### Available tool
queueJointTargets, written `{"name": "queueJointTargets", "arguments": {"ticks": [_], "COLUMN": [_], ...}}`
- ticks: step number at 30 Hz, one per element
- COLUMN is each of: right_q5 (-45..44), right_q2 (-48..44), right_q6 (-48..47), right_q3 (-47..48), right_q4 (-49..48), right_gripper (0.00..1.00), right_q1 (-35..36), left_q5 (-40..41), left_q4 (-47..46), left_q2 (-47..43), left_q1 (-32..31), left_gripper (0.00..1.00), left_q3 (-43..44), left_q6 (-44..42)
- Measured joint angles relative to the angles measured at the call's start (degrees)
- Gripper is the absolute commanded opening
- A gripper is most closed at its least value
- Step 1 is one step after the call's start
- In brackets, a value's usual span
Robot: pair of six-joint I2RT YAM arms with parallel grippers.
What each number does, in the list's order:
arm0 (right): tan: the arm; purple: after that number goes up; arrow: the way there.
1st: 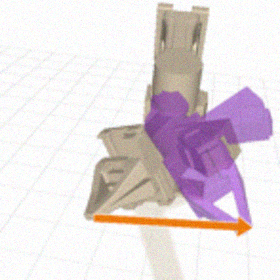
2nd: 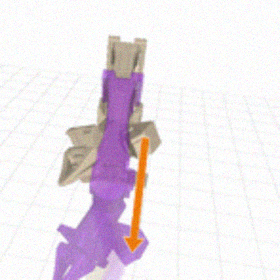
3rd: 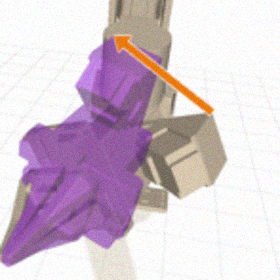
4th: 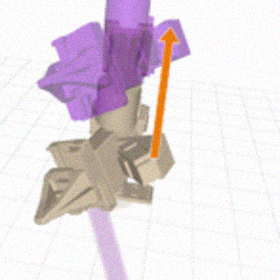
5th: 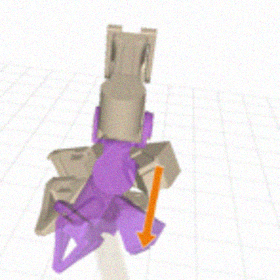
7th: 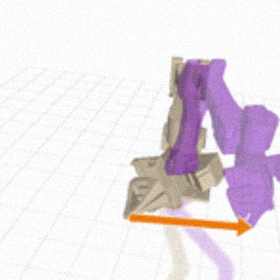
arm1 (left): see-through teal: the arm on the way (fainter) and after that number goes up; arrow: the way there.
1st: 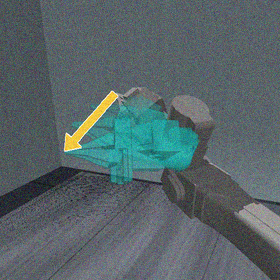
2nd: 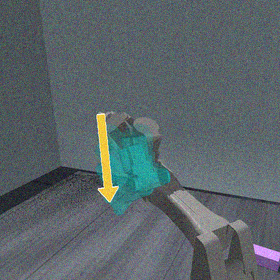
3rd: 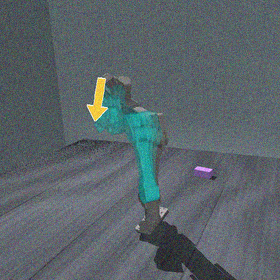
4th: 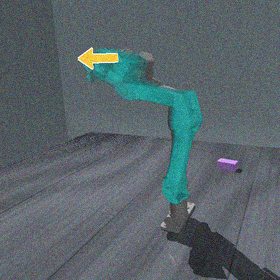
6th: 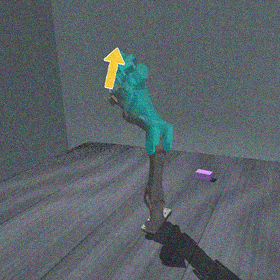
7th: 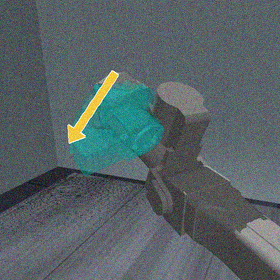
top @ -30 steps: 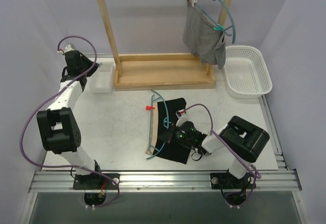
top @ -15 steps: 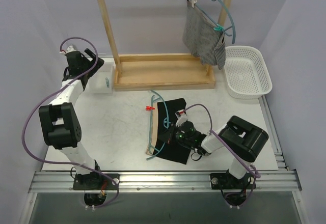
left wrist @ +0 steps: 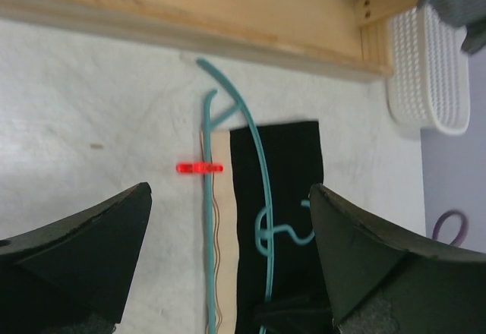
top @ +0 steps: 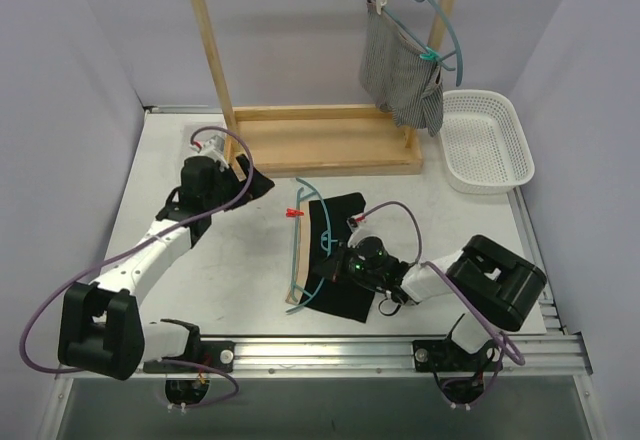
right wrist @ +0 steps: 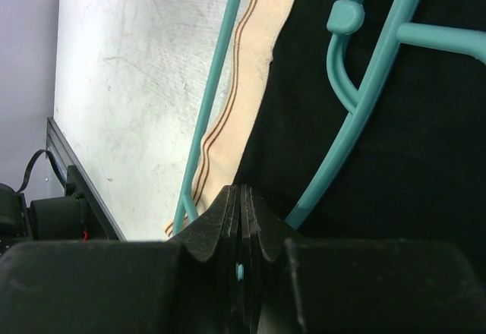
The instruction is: Remove the underwear clipped to the hanger
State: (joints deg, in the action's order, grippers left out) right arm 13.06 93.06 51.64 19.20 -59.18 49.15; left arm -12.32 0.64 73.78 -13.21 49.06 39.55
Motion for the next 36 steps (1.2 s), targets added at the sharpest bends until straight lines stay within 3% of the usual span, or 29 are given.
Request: {"name": "queueJointTargets", "arguments": {"ticks": [8,14,29,36], "right_q5": [-2.23,-2.10,8.33,11.17], "right_q2": [-11.10,-12.98,4.59,12.74], "right_q6": [-4.63,-7.37,-10.08,-9.25], "right_q3": [6.88,13.81,17.33,20.57], "right_q4": [13.29,16.94,16.87,12.07], "right_gripper": [0.02,0.00,0.00,0.00], "right_q1": [-0.55,-8.26,-15.23,-18.08], "left_q5": [-1.90,-3.56,-4.20,-2.56], "left_q4": [2.99,0.48,-5.18,-7.52], "left_q2": [-6.75,-2.84,11.19,16.31], "left_q1": [-3.85,-5.75,-7.58,-7.30], "left_gripper": [0.94,0.94,0.94,0.94], "left_q3": [-9.11,-9.18,-8.96,-6.91], "left_q6": [-1.36,-1.92,-2.45,-2.49]}}
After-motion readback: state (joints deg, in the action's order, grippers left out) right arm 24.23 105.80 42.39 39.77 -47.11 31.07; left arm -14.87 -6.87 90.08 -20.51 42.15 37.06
